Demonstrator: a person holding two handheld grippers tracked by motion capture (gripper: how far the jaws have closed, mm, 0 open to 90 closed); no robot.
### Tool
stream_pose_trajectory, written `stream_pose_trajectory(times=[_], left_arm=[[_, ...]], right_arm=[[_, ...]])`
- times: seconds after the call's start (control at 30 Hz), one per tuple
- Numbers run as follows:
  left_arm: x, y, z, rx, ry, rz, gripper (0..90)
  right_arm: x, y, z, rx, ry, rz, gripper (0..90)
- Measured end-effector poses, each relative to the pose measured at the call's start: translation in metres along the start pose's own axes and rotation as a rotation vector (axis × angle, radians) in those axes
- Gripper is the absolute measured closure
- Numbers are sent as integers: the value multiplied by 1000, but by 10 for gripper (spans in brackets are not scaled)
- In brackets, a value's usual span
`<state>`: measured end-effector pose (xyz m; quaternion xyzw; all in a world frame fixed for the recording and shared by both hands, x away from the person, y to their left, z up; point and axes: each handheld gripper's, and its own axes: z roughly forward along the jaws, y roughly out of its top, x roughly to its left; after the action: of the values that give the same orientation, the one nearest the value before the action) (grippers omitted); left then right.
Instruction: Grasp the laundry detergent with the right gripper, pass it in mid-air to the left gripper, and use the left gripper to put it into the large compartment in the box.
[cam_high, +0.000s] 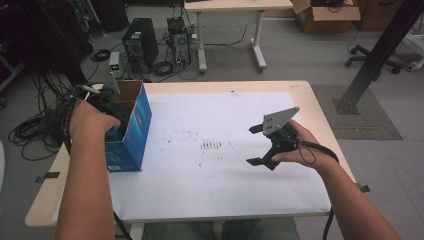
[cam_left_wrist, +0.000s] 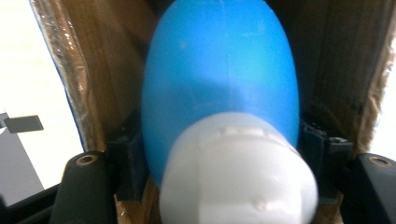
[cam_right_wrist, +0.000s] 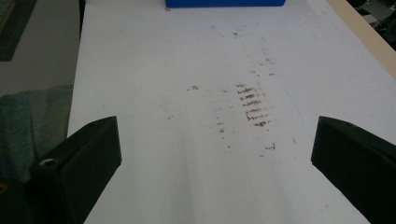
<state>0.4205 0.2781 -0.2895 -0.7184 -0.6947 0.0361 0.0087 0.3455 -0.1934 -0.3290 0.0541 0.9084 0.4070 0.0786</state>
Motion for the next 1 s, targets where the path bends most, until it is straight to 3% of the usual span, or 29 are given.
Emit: stream_pose_trajectory(times=[0.7, 1.0], left_arm=[[-5, -11, -22, -17, 40, 10, 184], [-10, -15, -31, -23, 70, 41, 94]], right_arm=[[3, 6, -1, -11, 3, -18, 17], [4, 9, -2, -16, 5, -28, 17]])
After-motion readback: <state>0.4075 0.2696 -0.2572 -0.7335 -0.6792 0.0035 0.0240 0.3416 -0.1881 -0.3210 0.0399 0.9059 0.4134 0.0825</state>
